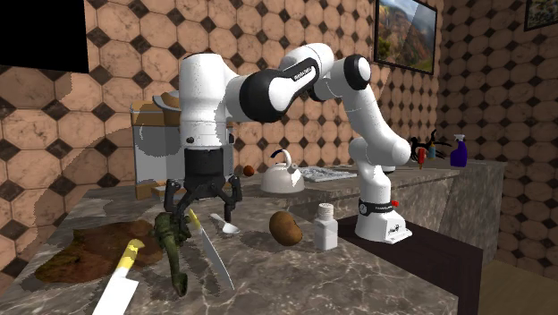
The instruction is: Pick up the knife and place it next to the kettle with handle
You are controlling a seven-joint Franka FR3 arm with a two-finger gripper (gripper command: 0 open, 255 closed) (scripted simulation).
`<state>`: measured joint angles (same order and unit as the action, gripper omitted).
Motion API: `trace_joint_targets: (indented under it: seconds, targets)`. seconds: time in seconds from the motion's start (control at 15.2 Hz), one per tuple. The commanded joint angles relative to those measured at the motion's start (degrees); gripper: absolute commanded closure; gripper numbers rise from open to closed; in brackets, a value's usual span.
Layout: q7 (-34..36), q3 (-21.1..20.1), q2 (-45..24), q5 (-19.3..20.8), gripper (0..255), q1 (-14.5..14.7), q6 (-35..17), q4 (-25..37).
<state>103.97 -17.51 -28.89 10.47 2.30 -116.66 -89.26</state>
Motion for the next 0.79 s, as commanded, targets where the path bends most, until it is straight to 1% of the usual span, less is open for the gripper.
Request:
trace_joint_targets:
  seconds: [0.0, 0.33, 0.73]
  targets:
    - [0.62, 0.44, -1.22, 0.41, 0, 0.1, -0.94, -0.11]
    - [0.97, 0.74, -2.67, 0.97, 0, 0.17, -3.71, -1.49]
    - [0.86, 1.04, -2.63, 0.78, 0, 0.41, -3.73, -1.5]
